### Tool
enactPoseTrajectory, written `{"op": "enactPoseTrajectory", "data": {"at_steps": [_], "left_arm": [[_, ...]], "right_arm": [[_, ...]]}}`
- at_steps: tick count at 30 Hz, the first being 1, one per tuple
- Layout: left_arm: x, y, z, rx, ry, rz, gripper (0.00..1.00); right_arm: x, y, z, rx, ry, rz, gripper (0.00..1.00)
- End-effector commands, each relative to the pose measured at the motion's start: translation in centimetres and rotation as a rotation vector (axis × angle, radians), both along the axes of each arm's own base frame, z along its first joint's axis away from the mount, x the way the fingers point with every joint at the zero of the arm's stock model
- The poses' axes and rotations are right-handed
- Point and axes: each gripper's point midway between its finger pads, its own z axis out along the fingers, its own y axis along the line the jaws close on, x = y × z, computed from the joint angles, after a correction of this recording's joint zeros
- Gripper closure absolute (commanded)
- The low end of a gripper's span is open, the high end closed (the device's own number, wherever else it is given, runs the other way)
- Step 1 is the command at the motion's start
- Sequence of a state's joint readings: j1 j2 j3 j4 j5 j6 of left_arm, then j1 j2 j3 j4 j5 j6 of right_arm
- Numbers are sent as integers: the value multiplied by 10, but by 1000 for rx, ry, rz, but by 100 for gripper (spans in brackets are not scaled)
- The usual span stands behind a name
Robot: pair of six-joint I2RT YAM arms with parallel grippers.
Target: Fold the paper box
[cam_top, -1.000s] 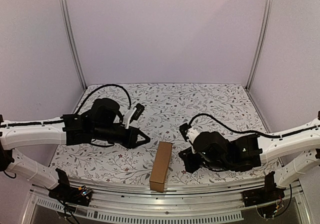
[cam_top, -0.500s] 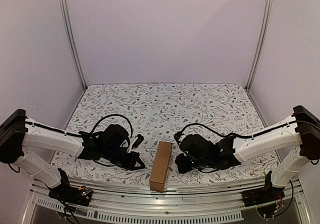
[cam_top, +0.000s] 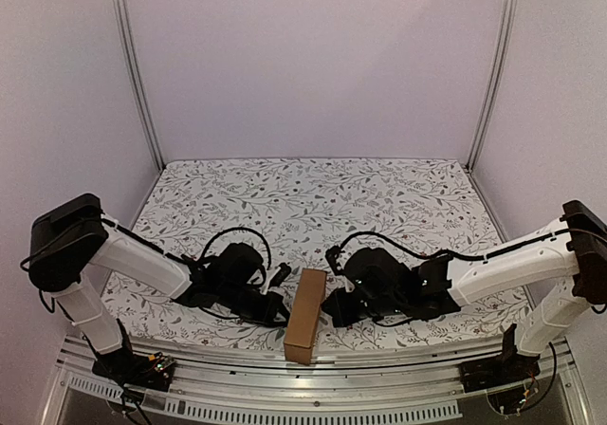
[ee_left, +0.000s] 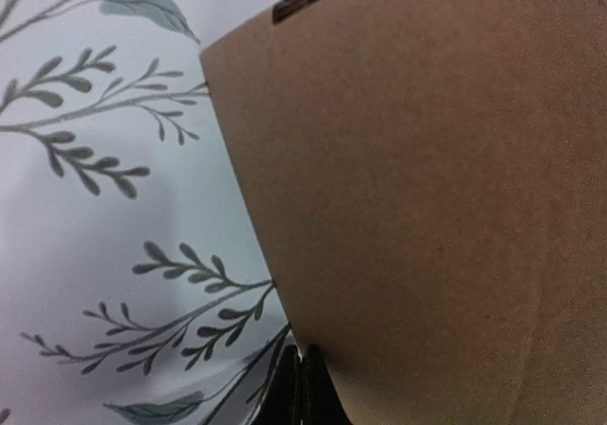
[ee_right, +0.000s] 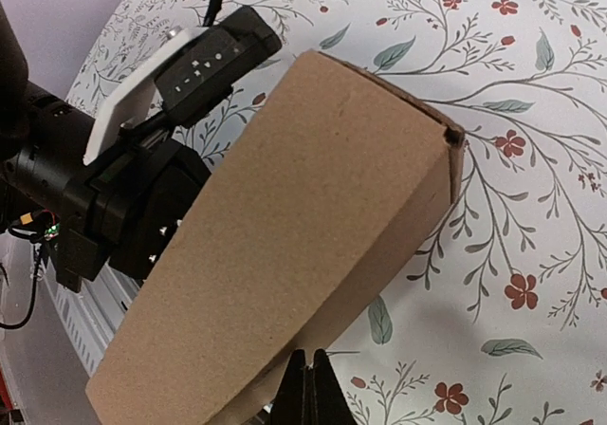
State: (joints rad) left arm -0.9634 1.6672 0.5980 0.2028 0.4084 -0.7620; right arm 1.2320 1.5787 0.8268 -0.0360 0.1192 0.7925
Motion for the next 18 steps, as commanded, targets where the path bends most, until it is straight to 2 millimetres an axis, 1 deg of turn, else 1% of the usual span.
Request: {"op": "enactPoseTrajectory", "data": {"at_steps": [1, 3, 8, 13, 15, 18], "left_arm": [[12, -23, 11, -102, -5, -5, 100], [12, -29, 11, -128, 6, -8, 100], [16, -44, 15, -200, 27, -5, 100], [25, -57, 11, -217, 30, 7, 100], [29, -58, 8, -208, 24, 17, 100], [34, -51, -2, -159, 19, 33, 100]], "right_arm": [[-3, 8, 18, 74, 18, 16, 100], [-2, 15, 26, 111, 11, 20, 100], [1, 22, 31, 122, 2, 22, 100], [6, 28, 32, 114, -16, 19, 100], [9, 28, 29, 101, -20, 15, 100], [13, 26, 22, 75, -22, 3, 100]]}}
